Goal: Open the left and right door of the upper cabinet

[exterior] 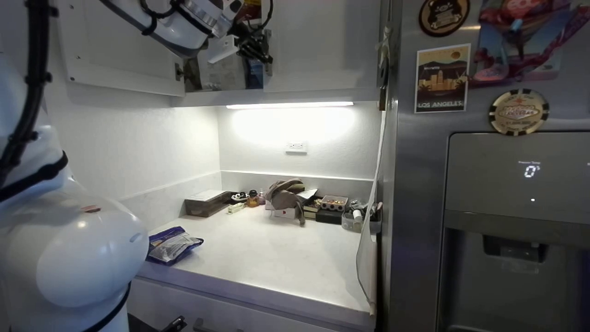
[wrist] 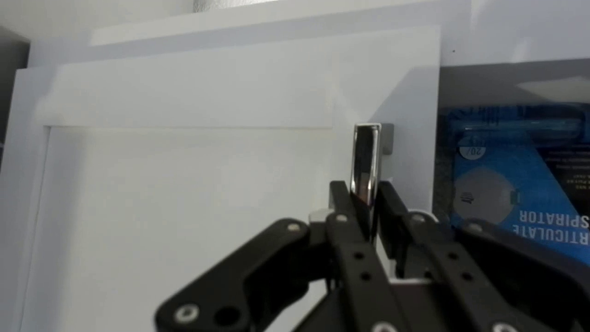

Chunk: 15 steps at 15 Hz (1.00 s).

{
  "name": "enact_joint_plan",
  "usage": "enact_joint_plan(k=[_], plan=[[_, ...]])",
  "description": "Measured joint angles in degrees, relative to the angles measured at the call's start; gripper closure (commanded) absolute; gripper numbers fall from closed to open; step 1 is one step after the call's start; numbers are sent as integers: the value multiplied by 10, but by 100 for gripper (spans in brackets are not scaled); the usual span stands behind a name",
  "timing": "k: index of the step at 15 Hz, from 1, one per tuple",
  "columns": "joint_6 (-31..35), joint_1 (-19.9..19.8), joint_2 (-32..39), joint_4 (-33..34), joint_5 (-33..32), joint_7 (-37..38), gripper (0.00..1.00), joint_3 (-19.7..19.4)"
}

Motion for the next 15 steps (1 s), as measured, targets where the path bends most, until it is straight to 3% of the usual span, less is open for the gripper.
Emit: enact_joint_plan(k=[7,15], plan=[[-10,11,-14,-5,67,-45,95,-16],[-135,13,-87,-17,170,-139,95,-21]])
